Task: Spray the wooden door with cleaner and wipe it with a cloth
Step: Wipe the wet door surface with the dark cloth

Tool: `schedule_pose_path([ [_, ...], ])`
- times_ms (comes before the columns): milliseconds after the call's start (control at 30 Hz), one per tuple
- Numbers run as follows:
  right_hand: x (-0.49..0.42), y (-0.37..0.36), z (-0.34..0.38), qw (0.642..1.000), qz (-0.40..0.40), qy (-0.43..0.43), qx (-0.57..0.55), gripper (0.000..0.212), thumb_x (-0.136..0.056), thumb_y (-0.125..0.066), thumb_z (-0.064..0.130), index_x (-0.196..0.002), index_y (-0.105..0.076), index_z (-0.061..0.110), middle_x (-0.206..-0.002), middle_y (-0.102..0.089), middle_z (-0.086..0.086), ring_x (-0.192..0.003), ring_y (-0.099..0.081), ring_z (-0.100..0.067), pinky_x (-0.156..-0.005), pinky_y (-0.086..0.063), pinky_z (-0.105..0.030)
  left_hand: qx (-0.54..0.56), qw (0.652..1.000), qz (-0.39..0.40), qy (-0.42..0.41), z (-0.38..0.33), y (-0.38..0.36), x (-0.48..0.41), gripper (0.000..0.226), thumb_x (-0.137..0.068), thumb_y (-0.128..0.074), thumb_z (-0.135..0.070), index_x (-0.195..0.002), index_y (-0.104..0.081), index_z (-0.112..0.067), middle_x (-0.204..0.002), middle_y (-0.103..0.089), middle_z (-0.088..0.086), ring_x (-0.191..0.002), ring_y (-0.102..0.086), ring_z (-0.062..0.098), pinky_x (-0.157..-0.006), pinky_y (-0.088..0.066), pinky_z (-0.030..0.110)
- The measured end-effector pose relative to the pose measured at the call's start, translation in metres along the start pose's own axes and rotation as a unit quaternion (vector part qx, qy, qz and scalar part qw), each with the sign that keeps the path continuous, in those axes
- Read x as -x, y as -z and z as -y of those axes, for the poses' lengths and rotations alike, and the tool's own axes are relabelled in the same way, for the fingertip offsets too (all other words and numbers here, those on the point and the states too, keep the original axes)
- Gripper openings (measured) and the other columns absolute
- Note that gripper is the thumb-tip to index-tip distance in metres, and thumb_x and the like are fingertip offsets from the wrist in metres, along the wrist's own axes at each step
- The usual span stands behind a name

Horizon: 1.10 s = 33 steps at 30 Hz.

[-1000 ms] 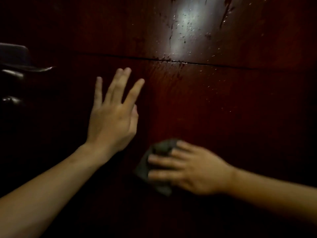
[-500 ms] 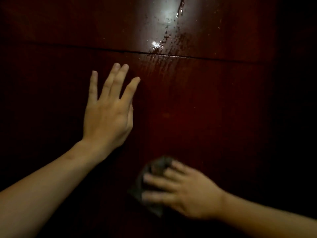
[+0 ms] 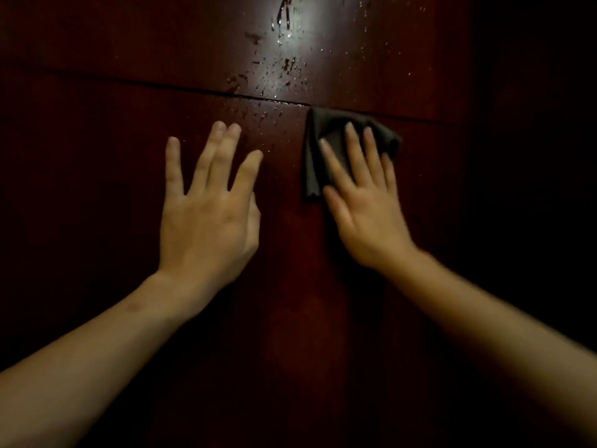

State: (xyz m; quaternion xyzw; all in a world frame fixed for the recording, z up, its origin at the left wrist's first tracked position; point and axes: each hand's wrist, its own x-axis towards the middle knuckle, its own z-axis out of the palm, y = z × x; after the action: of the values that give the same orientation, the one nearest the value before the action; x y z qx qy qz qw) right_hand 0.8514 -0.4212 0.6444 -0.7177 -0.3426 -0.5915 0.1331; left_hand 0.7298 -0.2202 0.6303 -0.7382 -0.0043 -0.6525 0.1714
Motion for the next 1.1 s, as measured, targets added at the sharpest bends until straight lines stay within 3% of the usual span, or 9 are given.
schedule_pose_path([
  [133,0.162,-0.035,0.041,0.996,0.08,0.038,0.027,0.074,-0.099,-0.042,0.047,-0.163,-0.006,0.04,-0.172,0.012,-0.004,-0.158,-0.001,-0.033,-0.125,-0.002,-0.05,0.006,0.999,0.024,-0.046,-0.033,-0.008,0.007,0.059,-0.094,-0.042,-0.023,-0.152,-0.044,-0.016,-0.169,-0.027,0.015,-0.161,-0.017,0.029,-0.125,-0.01,0.067],
  [233,0.248,-0.044,0.037,0.983,0.147,0.09,0.068,0.071,-0.1,-0.04,0.056,-0.163,-0.013,0.039,-0.173,0.005,-0.005,-0.158,-0.005,-0.032,-0.12,-0.013,-0.05,0.004,0.997,0.032,-0.064,-0.042,-0.01,0.003,0.061,-0.092,-0.045,-0.017,-0.153,-0.043,-0.014,-0.169,-0.026,0.015,-0.16,-0.017,0.029,-0.124,-0.009,0.069],
  [300,0.224,-0.04,0.019,0.983,0.164,0.064,0.049,0.072,-0.099,-0.041,0.056,-0.163,-0.01,0.04,-0.173,0.008,-0.001,-0.159,0.005,-0.028,-0.121,-0.013,-0.05,0.01,0.996,0.033,-0.079,-0.049,-0.01,-0.005,0.062,-0.09,-0.052,-0.016,-0.152,-0.045,-0.015,-0.169,-0.027,0.015,-0.16,-0.019,0.03,-0.124,-0.01,0.068],
  [400,0.136,-0.017,-0.017,0.996,0.081,-0.02,-0.006,0.068,-0.103,-0.032,0.052,-0.16,0.005,0.047,-0.17,0.022,0.007,-0.157,0.02,-0.021,-0.126,0.001,-0.046,0.016,0.996,0.033,-0.082,-0.066,-0.016,-0.023,0.059,-0.091,-0.055,-0.021,-0.15,-0.048,-0.016,-0.168,-0.031,0.016,-0.159,-0.021,0.03,-0.125,-0.01,0.068],
  [600,-0.019,0.023,-0.106,0.993,0.025,-0.116,-0.027,0.06,-0.109,-0.028,0.045,-0.163,-0.003,0.039,-0.173,0.012,0.002,-0.157,0.018,-0.019,-0.126,0.009,-0.043,0.011,0.997,0.028,-0.076,-0.103,-0.031,-0.055,0.058,-0.096,-0.05,-0.027,-0.153,-0.044,-0.017,-0.17,-0.025,0.016,-0.161,-0.015,0.03,-0.125,-0.005,0.068],
  [733,0.055,0.002,-0.099,0.99,0.0,-0.141,-0.019,0.061,-0.108,-0.026,0.044,-0.163,0.0,0.039,-0.173,0.009,0.002,-0.158,0.014,-0.02,-0.127,0.006,-0.044,0.002,0.991,0.039,-0.125,-0.12,-0.044,-0.035,0.062,-0.097,-0.049,-0.03,-0.157,-0.04,-0.017,-0.17,-0.022,0.018,-0.161,-0.013,0.032,-0.125,-0.007,0.066],
  [900,0.251,-0.024,-0.075,0.983,0.123,-0.135,-0.001,0.061,-0.108,-0.017,0.052,-0.163,0.004,0.038,-0.171,0.019,0.005,-0.158,0.012,-0.024,-0.124,0.01,-0.037,-0.006,0.986,0.051,-0.16,-0.133,-0.048,-0.027,0.06,-0.093,-0.05,-0.032,-0.152,-0.049,-0.018,-0.168,-0.03,0.017,-0.159,-0.019,0.037,-0.124,-0.009,0.07],
  [1000,0.227,-0.015,-0.083,0.975,0.154,-0.153,-0.04,0.059,-0.105,-0.01,0.059,-0.156,0.019,0.052,-0.165,0.034,0.014,-0.155,0.026,-0.018,-0.124,0.019,-0.035,-0.009,0.987,0.049,-0.152,-0.139,-0.048,-0.03,0.058,-0.094,-0.046,-0.032,-0.15,-0.05,-0.018,-0.167,-0.031,0.017,-0.158,-0.02,0.037,-0.123,-0.008,0.071],
  [1100,0.138,-0.003,-0.104,0.986,0.078,-0.134,-0.062,0.06,-0.106,-0.019,0.054,-0.155,0.017,0.053,-0.165,0.033,0.013,-0.153,0.03,-0.014,-0.121,0.022,-0.035,-0.022,0.987,0.05,-0.151,-0.138,-0.052,-0.026,0.059,-0.095,-0.052,-0.032,-0.152,-0.047,-0.018,-0.168,-0.028,0.017,-0.159,-0.018,0.037,-0.123,-0.007,0.072],
])
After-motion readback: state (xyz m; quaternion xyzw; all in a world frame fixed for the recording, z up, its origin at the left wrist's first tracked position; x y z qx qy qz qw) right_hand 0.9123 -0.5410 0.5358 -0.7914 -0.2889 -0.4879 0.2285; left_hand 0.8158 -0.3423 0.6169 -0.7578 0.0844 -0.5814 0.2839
